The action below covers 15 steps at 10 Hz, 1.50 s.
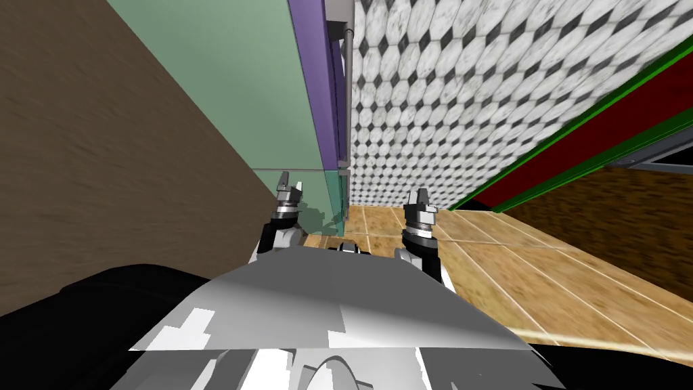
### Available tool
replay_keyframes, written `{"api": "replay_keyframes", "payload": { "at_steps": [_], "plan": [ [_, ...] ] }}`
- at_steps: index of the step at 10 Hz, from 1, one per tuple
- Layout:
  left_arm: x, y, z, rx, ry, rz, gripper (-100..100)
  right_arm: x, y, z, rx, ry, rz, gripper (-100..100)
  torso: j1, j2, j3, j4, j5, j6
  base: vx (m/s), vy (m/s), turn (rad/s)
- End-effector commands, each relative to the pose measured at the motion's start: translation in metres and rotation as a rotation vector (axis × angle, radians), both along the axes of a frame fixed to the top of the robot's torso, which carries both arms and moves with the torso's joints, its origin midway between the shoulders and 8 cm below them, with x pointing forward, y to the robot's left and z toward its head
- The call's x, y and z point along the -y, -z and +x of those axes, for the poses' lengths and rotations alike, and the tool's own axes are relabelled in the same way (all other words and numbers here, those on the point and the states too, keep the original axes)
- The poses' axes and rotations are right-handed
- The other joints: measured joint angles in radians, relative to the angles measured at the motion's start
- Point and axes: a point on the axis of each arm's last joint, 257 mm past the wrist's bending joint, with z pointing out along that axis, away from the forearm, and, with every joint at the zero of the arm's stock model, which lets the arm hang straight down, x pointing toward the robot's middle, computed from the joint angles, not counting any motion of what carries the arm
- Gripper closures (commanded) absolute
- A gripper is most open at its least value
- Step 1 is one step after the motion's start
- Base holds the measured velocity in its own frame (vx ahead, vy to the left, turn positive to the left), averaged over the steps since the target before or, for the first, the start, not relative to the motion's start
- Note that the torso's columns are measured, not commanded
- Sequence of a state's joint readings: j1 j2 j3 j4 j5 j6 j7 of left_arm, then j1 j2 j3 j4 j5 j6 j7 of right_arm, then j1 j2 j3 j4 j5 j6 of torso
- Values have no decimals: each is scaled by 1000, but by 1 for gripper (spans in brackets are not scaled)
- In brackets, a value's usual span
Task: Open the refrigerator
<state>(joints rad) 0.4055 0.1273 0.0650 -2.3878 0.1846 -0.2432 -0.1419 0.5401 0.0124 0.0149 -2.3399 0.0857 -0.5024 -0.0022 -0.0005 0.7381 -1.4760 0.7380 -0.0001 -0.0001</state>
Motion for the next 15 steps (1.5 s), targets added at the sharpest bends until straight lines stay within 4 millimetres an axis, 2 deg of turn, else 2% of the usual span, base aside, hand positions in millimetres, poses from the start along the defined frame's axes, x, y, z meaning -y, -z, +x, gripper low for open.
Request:
{"api": "replay_keyframes", "payload": {
  "at_steps": [1, 7, 15],
  "plan": [
    [-2, -3, 10, -31, 15, -17, -100, 0, 0, 0, 0, 0, 0, 0, 1, 0, 0, 0, 0, 0, 65, -78, 110],
    [-5, -8, 26, -90, 44, -54, -100, 0, 0, 0, 0, 0, 0, 0, 1, 0, 0, 0, 0, 0, 47, -66, 88],
    [-6, -5, 50, -192, 90, -106, -100, 0, 0, 0, 0, 0, 0, 0, 0, 0, 0, 0, 0, 0, 45, -70, 89]
  ]
}}
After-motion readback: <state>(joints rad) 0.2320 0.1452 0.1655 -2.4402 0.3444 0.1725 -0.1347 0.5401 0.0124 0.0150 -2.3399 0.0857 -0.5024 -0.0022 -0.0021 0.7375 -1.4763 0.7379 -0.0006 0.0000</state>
